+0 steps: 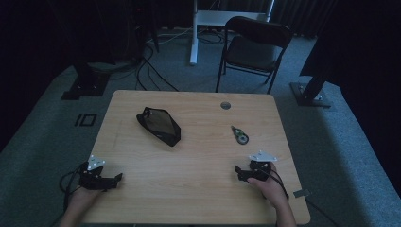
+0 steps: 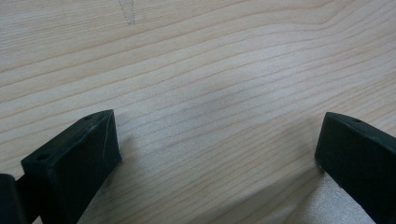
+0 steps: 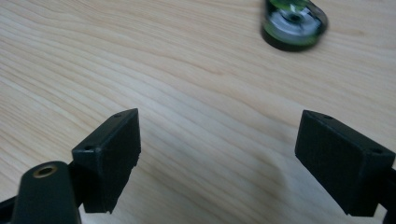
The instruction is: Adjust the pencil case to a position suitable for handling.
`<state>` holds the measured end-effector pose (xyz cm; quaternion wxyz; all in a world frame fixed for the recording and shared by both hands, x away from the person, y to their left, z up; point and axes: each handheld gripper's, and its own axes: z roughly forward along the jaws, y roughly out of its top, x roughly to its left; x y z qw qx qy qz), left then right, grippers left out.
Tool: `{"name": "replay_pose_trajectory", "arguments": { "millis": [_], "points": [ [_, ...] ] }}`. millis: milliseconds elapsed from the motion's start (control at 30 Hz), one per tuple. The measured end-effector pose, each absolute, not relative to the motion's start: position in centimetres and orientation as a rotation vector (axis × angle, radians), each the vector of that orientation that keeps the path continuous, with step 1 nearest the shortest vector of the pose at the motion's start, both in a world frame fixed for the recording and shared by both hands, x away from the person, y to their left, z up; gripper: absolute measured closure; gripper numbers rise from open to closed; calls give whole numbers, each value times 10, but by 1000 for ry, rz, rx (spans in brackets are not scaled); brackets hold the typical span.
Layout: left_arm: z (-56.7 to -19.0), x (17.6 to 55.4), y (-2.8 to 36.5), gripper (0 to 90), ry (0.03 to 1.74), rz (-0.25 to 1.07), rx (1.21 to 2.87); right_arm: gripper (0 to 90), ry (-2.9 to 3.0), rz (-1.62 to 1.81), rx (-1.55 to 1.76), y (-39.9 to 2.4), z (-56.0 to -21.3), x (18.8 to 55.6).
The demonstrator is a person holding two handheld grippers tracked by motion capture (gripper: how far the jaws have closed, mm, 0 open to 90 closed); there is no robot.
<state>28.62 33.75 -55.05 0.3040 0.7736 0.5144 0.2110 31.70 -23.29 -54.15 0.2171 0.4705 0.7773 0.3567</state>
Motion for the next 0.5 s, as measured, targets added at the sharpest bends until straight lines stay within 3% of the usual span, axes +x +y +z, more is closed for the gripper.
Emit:
{"name": "replay_pose_trajectory", "arguments": {
  "millis": [500],
  "points": [
    [-550, 286, 337, 0, 1354, 555, 2056, 163, 2224, 1041, 1224, -194, -542, 336]
  ]
}}
